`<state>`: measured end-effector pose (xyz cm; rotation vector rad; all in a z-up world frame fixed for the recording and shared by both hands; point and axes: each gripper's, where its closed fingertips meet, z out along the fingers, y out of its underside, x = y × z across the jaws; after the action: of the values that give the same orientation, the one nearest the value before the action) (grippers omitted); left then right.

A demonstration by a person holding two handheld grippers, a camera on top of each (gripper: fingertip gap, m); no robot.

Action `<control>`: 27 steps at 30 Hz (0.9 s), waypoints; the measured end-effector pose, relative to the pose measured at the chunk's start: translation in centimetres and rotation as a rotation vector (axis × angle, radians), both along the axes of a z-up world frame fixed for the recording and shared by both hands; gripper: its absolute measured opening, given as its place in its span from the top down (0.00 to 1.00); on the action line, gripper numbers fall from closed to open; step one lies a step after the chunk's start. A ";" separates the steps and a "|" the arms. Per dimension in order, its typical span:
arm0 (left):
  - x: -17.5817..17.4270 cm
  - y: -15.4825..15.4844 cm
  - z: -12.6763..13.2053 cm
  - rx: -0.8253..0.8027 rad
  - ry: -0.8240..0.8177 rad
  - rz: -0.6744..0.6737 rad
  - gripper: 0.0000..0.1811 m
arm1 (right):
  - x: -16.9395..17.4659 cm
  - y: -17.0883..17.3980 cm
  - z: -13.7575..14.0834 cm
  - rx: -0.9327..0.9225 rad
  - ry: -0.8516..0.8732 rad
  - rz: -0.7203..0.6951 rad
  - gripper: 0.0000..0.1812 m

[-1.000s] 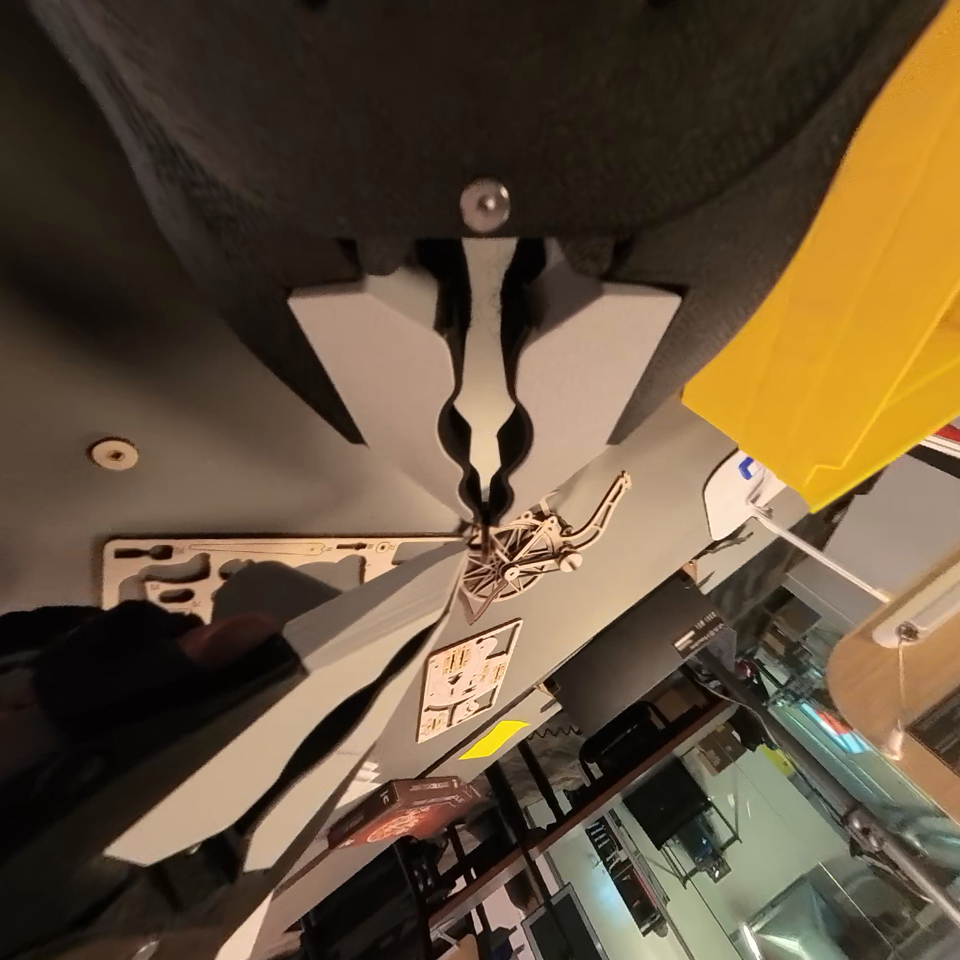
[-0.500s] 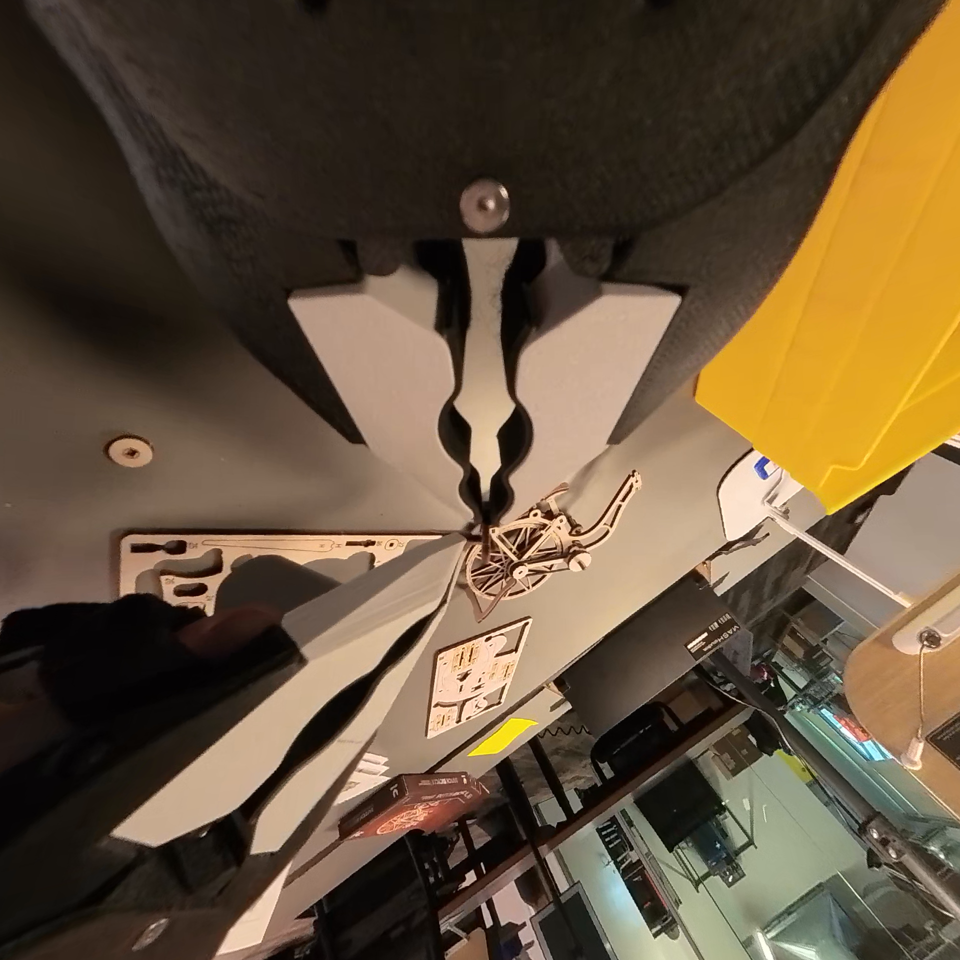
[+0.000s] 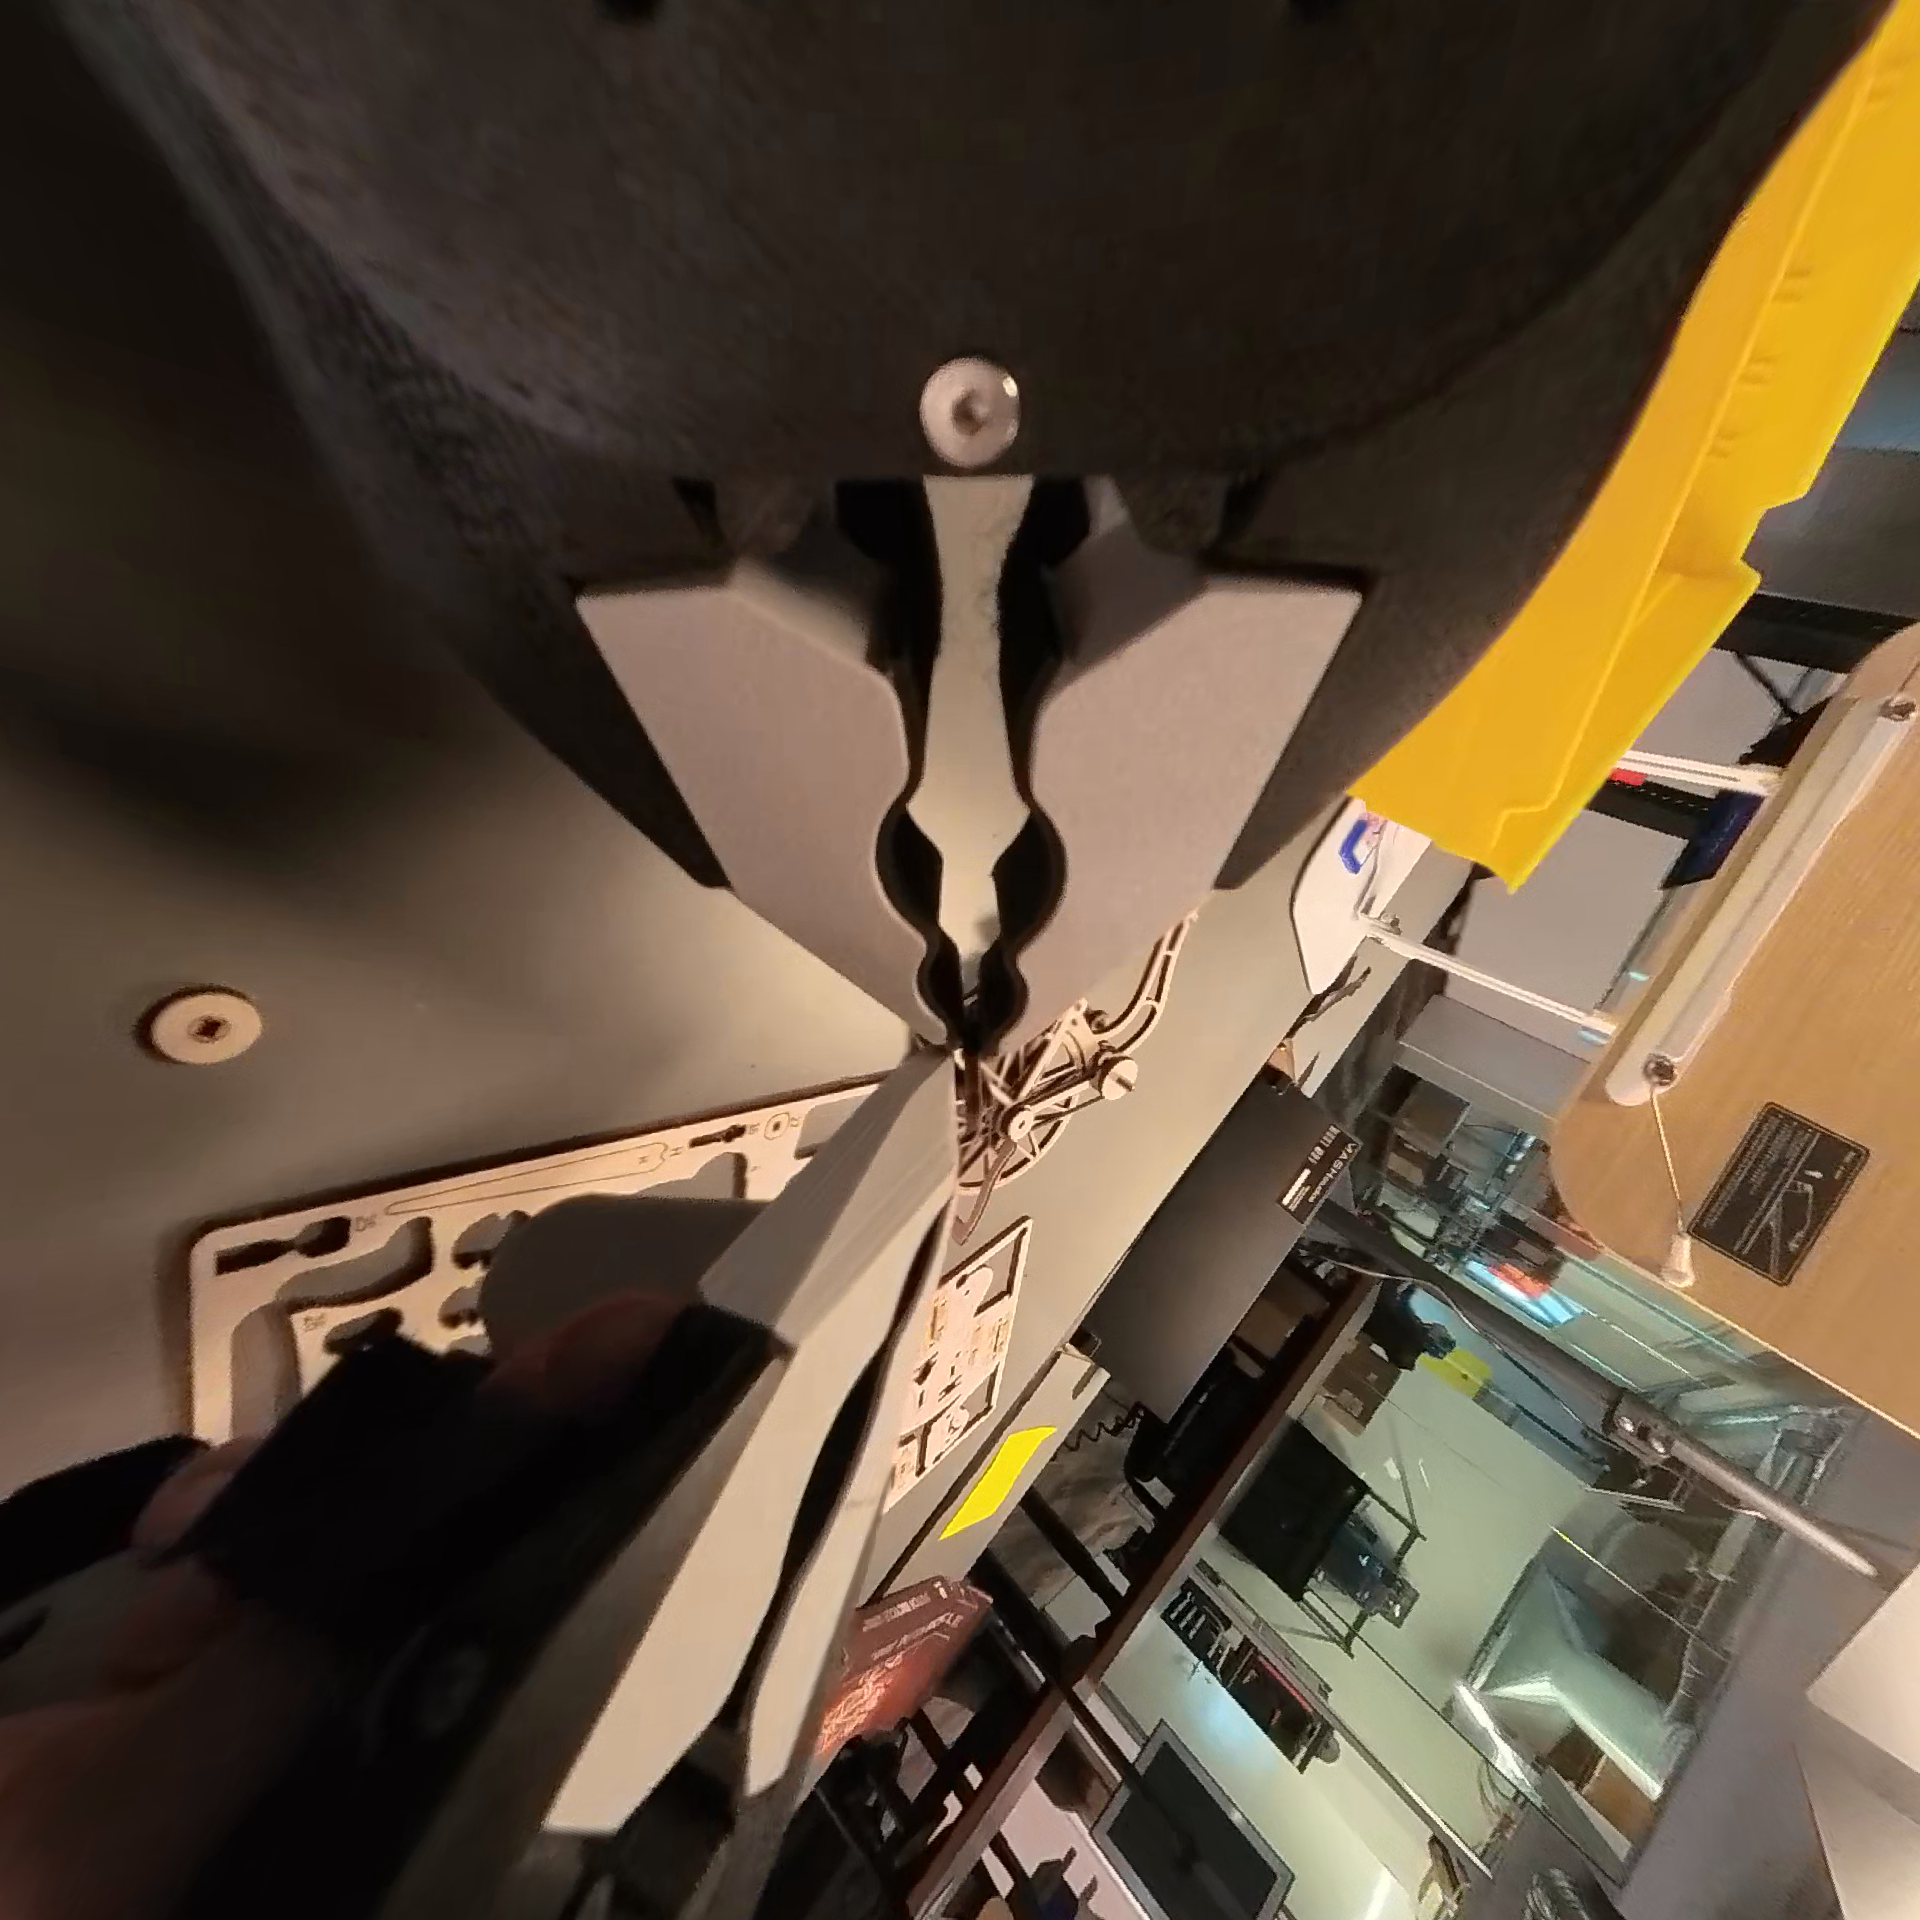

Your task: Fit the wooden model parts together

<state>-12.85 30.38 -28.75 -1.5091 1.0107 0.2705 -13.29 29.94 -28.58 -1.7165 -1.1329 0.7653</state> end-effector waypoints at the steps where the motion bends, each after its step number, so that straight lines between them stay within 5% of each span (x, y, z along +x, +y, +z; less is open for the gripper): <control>1: 0.0 0.0 -0.1 0.009 0.023 0.006 0.99 | 0.0 0.0 -0.1 -0.002 -0.001 0.000 1.00; 6: -0.2 0.1 -0.1 0.046 0.083 0.025 0.99 | 0.0 -0.1 -0.1 -0.006 -0.006 0.020 1.00; 23: -0.6 0.3 -0.9 -0.069 -0.038 0.025 0.99 | 0.3 -0.4 1.3 -0.025 0.077 0.046 1.00; 27: -0.5 0.3 -0.1 -0.066 -0.120 0.022 0.99 | 0.6 -0.2 0.2 0.006 -0.010 0.042 1.00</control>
<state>-13.38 30.66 -28.90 -1.5775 0.9158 0.1616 -12.73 29.70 -28.40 -1.6984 -1.1803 0.7789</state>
